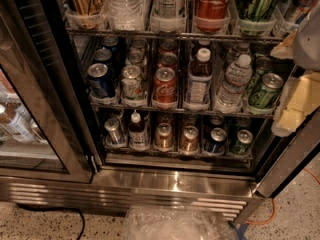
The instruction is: Pick coke can from middle shelf of fridge
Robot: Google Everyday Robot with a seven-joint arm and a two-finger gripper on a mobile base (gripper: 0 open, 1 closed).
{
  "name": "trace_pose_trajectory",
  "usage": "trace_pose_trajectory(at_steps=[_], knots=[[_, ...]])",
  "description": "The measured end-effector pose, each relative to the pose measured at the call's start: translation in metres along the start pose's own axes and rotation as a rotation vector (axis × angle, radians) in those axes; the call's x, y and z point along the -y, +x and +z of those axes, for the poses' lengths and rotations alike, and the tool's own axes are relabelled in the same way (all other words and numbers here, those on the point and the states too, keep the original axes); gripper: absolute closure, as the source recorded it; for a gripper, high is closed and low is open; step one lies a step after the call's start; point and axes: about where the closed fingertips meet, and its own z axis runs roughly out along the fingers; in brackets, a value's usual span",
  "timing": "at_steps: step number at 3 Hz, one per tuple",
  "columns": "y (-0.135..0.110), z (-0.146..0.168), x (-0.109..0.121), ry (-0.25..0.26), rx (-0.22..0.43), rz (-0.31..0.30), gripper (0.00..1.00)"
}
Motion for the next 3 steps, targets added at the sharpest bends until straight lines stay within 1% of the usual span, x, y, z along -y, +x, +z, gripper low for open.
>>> trace_pose_trajectory(at_steps=[1,2,3], knots=[[0.0,0.0,0.0,0.0,0.0,0.0,0.0],[-0.015,0.006,-0.004,0.01,0.044,0.046,0.0],[-0.05,0.024,-0.032,-0.003,0.152,0.187,0.0]])
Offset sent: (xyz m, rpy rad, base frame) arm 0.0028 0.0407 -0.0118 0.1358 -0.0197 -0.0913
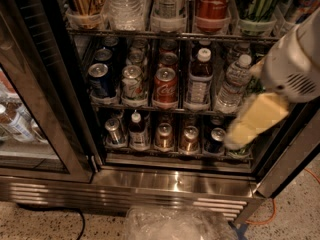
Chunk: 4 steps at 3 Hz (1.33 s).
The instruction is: Pick coke can from middle shelf of fridge
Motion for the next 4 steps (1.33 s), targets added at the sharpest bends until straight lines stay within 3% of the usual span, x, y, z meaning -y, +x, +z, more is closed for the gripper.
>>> trace_pose_trajectory(at_steps=[1,2,3,4], knots=[[-0.016,0.038,-0.03,-0.001,0.07,0.192,0.0],[-0.022,0.048,-0.021,0.033,0.108,0.273,0.0],[-0.022,0.048,-0.021,0.033,0.108,0.273,0.0],[-0.033,0.068,-0.026,0.035,0.15,0.335,0.0]])
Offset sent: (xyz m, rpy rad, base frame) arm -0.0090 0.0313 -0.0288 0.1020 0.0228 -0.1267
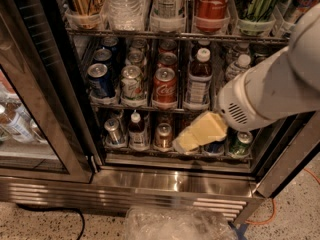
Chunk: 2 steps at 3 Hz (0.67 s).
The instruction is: Pick coke can from middle shelf of fridge
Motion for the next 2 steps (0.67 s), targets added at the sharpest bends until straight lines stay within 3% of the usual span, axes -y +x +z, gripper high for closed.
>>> trace_pose_trajectory(at_steps=[2], knots=[[-0.014,0.084,-0.046,-0.023,0.122,0.266,0.0]])
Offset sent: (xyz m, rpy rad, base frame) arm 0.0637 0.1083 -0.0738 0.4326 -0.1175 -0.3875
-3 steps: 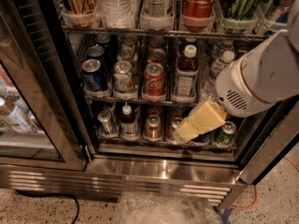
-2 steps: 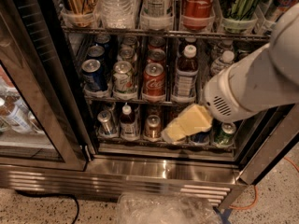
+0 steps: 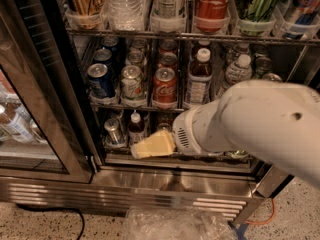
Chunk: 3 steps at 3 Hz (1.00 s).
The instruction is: Pick coke can from middle shelf of fridge
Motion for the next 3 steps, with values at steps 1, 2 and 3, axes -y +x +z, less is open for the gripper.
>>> trace_pose_trajectory(at_steps=[1,2,3], knots=[[-0.02,0.026,-0.007,0.038,0.097,0.046,0.0],[-0.048,0.026,-0.002,0.135,0.231,0.022,0.0],[-0.048,0.026,-0.002,0.135,0.23,0.022,0.0]])
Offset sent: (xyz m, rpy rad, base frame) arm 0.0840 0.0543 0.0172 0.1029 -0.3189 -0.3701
